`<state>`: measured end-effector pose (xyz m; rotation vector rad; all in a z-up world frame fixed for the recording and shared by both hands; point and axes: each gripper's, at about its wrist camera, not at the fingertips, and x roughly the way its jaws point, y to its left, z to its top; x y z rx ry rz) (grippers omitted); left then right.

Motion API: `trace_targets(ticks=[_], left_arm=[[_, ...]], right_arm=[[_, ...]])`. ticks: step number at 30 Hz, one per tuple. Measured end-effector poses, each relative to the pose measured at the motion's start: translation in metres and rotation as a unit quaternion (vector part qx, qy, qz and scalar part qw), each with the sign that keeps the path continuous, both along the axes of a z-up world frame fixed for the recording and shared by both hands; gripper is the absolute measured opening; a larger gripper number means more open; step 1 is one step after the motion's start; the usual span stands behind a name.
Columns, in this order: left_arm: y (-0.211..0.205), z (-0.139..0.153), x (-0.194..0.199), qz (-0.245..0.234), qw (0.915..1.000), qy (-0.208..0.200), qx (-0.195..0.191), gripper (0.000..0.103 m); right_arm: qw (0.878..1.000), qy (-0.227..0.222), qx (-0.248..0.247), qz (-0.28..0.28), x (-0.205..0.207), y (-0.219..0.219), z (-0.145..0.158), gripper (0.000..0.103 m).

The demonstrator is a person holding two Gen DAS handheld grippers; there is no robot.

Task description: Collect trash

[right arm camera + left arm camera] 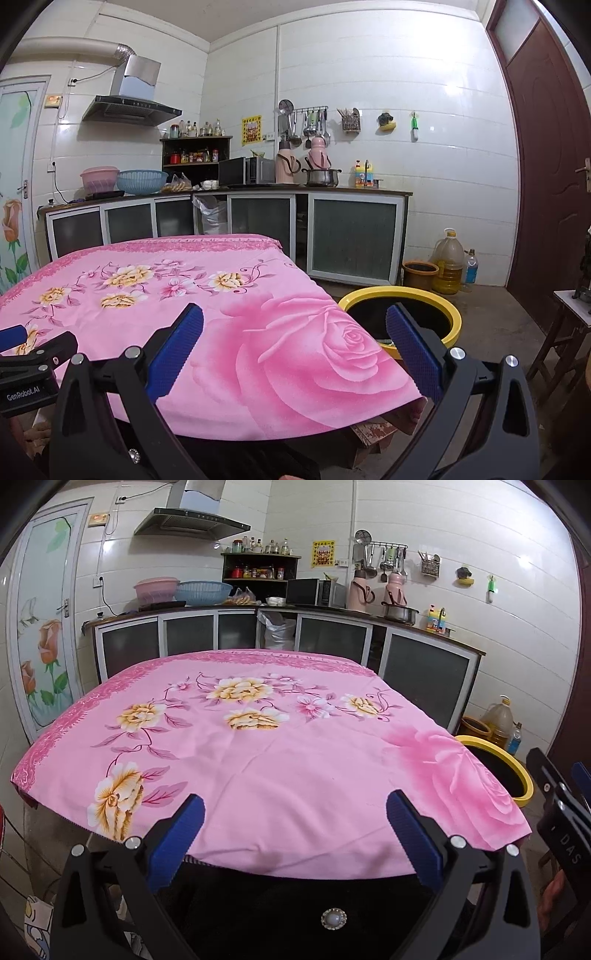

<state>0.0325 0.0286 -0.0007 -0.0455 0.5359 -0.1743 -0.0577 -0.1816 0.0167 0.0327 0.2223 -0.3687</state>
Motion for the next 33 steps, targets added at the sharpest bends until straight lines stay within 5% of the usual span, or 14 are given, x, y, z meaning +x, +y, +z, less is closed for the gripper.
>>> trace_targets(ticks=[33], left_arm=[[-0.0019, -0.0058, 0.0046, -0.001, 0.9996, 0.026, -0.008, 0.095]], right_arm=[[1.0, 0.02, 0.013, 0.0, 0.0083, -0.0056, -0.0055, 0.095]])
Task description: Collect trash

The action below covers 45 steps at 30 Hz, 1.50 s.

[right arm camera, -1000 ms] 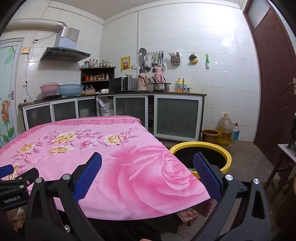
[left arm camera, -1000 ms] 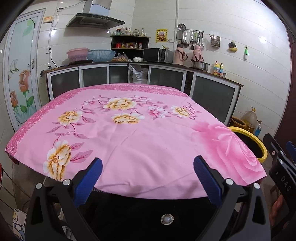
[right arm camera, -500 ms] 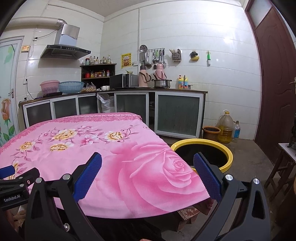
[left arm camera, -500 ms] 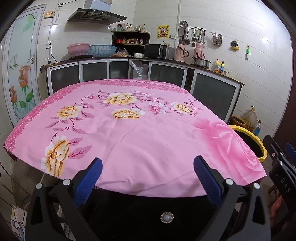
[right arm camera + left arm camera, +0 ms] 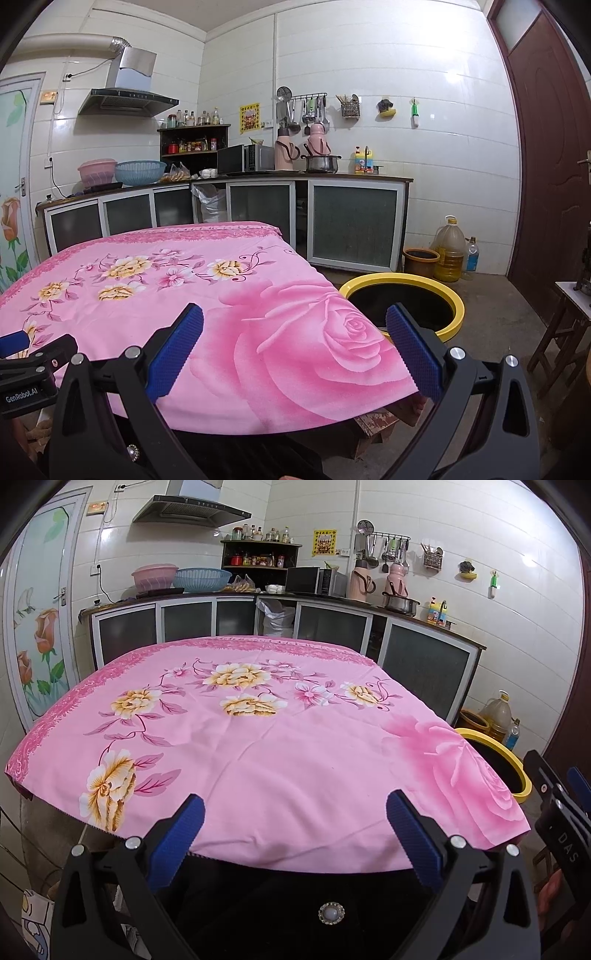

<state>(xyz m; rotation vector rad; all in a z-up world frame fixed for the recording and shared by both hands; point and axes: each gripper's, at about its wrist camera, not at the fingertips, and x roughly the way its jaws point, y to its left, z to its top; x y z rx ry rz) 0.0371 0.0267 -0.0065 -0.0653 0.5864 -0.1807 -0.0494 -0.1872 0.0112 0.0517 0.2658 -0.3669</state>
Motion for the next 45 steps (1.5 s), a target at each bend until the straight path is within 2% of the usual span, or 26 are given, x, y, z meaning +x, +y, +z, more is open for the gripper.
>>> trace_targets(ticks=[45], left_arm=[[-0.0019, -0.0013, -0.0016, -0.003, 1.0, 0.007, -0.005, 0.095]], right_arm=[[1.0, 0.01, 0.004, -0.003, 0.0005, -0.0001, -0.0054, 0.095]])
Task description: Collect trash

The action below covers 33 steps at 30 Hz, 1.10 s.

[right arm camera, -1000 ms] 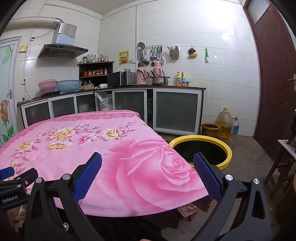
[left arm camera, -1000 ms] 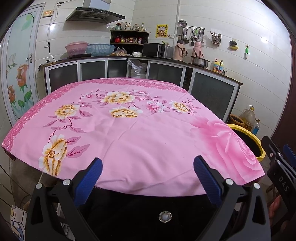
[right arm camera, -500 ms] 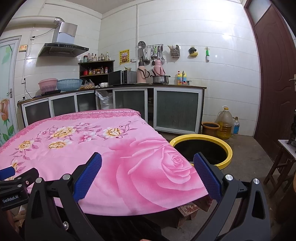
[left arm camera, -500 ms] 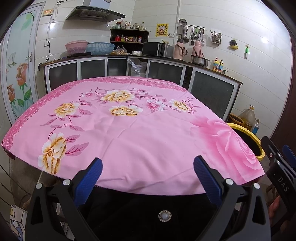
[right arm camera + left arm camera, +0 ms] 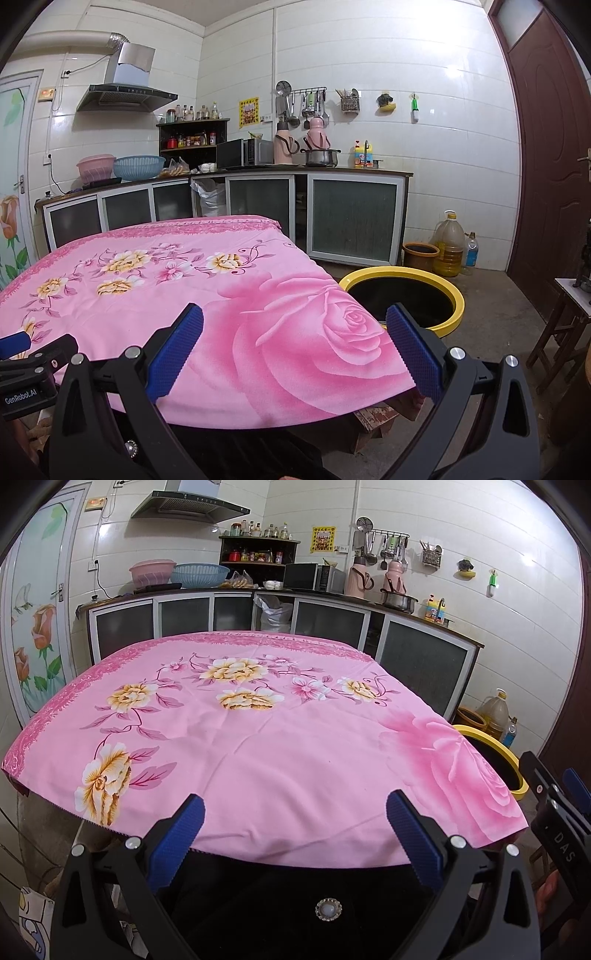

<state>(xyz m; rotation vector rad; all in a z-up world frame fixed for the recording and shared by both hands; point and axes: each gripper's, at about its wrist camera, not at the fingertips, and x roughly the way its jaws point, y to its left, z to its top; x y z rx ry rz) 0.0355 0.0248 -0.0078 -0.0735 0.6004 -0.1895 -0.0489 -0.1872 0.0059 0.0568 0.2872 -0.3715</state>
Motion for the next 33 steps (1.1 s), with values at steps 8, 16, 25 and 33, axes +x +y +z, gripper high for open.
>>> trace_targets(ticks=[8, 16, 25, 33], left_arm=[[0.0002, -0.0004, 0.0002, -0.002, 1.0, 0.0, 0.0, 0.095], [0.0, -0.0007, 0.0001, -0.001, 1.0, 0.002, -0.001, 0.095], [-0.0003, -0.0007, -0.0005, -0.001, 1.0, 0.001, 0.0, 0.095], [0.0005, -0.0023, 0.0014, -0.002, 1.0, 0.003, -0.001, 0.095]], right_arm=[[1.0, 0.0, 0.0, 0.0, 0.0002, -0.0002, 0.0002, 0.095], [1.0, 0.0, 0.0, 0.0, 0.0001, -0.0007, 0.0005, 0.095], [1.0, 0.002, 0.001, 0.001, 0.0, -0.0007, -0.0004, 0.095], [1.0, 0.002, 0.001, 0.001, -0.0001, -0.0009, -0.0001, 0.095]])
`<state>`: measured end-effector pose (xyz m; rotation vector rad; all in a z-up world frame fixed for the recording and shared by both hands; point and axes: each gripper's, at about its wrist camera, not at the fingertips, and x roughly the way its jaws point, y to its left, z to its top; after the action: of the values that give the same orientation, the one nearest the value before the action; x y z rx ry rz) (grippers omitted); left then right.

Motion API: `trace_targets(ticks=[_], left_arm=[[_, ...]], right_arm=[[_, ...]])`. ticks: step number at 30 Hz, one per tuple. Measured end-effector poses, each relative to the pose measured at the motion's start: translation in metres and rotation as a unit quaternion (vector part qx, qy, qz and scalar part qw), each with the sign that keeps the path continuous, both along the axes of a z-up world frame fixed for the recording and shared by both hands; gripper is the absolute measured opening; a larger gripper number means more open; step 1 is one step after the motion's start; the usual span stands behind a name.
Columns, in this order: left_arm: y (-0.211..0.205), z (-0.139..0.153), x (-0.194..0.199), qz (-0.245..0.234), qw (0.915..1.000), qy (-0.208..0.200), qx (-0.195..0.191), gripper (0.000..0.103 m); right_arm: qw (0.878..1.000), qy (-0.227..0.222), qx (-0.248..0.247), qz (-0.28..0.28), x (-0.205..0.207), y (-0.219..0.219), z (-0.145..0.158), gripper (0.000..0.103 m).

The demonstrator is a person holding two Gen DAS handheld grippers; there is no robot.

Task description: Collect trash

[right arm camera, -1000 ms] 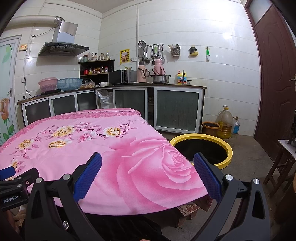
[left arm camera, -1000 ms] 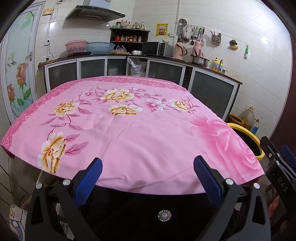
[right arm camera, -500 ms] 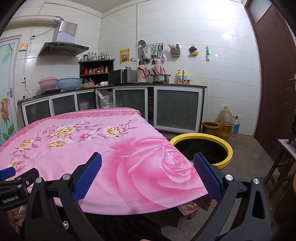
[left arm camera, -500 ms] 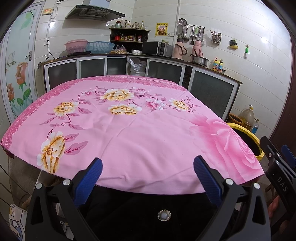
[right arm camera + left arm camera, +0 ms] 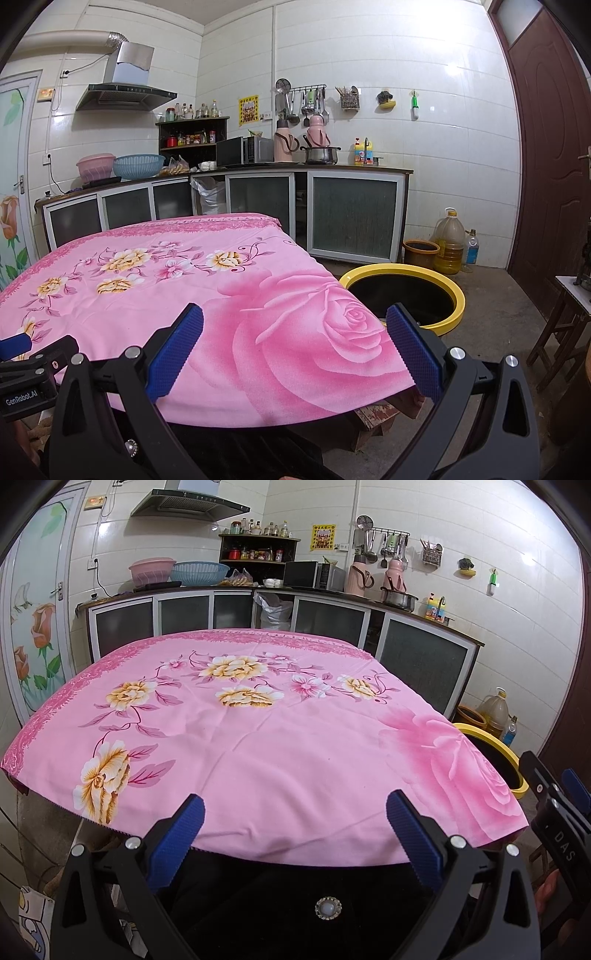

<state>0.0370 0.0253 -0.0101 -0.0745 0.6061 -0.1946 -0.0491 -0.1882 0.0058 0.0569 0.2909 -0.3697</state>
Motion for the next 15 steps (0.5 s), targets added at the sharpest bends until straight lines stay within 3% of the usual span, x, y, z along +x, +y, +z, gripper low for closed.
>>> trace_targets(ticks=[15], left_arm=[[0.0005, -0.0014, 0.0012, 0.0, 1.0, 0.003, 0.001, 0.095]], right_arm=[[1.0, 0.001, 0.001, 0.001, 0.0, -0.0006, -0.003, 0.095]])
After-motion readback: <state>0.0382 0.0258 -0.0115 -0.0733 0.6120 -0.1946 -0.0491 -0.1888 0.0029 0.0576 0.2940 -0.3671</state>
